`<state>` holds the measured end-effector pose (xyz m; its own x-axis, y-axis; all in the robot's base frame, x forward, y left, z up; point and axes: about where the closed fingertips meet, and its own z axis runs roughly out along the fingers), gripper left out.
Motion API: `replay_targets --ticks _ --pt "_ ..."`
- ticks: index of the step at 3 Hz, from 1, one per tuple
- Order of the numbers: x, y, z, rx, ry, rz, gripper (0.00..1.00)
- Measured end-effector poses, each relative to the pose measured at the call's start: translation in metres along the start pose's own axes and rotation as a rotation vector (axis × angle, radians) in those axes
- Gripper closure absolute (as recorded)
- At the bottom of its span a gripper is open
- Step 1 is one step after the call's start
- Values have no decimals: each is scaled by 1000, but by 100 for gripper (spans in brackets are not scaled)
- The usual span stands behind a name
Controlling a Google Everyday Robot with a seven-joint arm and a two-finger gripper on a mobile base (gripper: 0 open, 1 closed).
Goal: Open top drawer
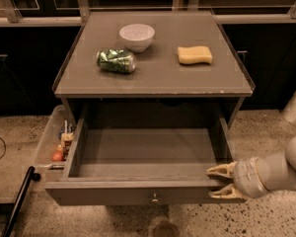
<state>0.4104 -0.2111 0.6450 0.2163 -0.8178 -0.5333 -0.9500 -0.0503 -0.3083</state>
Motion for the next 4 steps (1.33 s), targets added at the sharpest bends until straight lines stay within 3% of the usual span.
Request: replay_targets --ticks 4 --pt "0 0 0 0 0 -1 11"
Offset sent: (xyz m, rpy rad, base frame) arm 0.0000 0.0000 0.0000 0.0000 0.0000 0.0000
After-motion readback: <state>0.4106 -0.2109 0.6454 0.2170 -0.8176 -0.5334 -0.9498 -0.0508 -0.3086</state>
